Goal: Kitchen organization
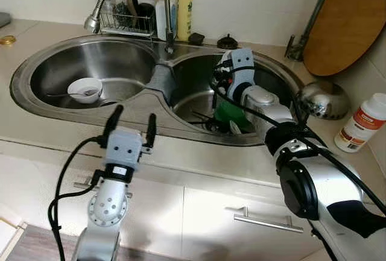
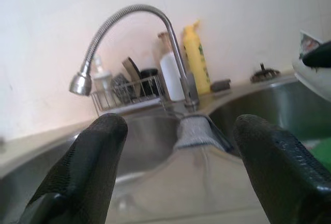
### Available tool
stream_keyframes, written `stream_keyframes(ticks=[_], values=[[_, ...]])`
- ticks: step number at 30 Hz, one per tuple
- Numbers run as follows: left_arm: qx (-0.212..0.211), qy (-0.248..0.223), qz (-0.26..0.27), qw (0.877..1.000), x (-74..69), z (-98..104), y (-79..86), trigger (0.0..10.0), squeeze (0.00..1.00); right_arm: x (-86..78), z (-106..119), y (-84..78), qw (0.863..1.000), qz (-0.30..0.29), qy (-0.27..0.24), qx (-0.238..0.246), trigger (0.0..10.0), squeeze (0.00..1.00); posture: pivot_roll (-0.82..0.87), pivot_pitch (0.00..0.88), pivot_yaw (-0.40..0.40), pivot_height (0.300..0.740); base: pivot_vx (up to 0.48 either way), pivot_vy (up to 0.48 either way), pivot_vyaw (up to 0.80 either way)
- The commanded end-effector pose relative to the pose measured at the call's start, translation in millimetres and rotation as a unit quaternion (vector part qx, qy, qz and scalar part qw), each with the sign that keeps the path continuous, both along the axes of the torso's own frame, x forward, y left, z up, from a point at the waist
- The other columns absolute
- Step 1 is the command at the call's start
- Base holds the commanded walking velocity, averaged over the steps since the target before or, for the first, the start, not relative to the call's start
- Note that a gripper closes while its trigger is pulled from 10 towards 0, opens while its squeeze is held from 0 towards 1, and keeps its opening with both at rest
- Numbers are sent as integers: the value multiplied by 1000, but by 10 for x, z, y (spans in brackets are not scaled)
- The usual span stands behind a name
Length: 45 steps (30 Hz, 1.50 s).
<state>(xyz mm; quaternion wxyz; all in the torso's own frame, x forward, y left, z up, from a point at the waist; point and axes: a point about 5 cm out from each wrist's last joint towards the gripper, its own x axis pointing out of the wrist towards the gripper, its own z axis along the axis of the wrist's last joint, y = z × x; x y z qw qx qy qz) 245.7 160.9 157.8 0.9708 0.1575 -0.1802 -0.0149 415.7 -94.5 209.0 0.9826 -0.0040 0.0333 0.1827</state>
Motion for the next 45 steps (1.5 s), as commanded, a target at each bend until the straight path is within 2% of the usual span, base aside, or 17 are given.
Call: stream_keyframes(ticks=[1, 17, 29, 34, 35, 42, 45], values=[[-5, -20, -2, 1000, -4, 79, -7, 10000, 0, 14, 103, -28, 1000, -7, -26, 10, 10000, 0, 171, 0, -60, 740, 360, 0, 0], [-11, -21, -8, 1000, 7, 85, -32, 10000, 0, -4, 29, -76, 1000, -11, -28, -3, 10000, 0, 165, 0, -60, 740, 339, 0, 0], [-11, -33, -20, 999, 0, 121, -78, 10000, 0, -2, 80, -65, 999, -5, -34, -1, 10000, 0, 164, 0, -61, 740, 0, 0, 0], [-12, -35, -19, 999, -4, 122, -79, 10000, 0, -7, 48, -35, 1000, 10, -19, -21, 10000, 0, 164, 0, -62, 740, 0, 0, 0], [-12, -35, -18, 999, -5, 123, -73, 10000, 0, -15, 4, -4, 999, 24, -4, -45, 10000, 0, 165, 0, -62, 740, 0, 0, 0], [-12, -38, -6, 999, -2, 133, -51, 10000, 0, -43, -95, 67, 989, 75, 31, -122, 10000, 0, 169, 0, -63, 740, 0, 0, 0], [-13, -40, -1, 999, 1, 139, -34, 10000, 0, -26, -47, 57, 983, 84, 35, -159, 10000, 0, 173, 0, -68, 740, 0, 0, 0]])
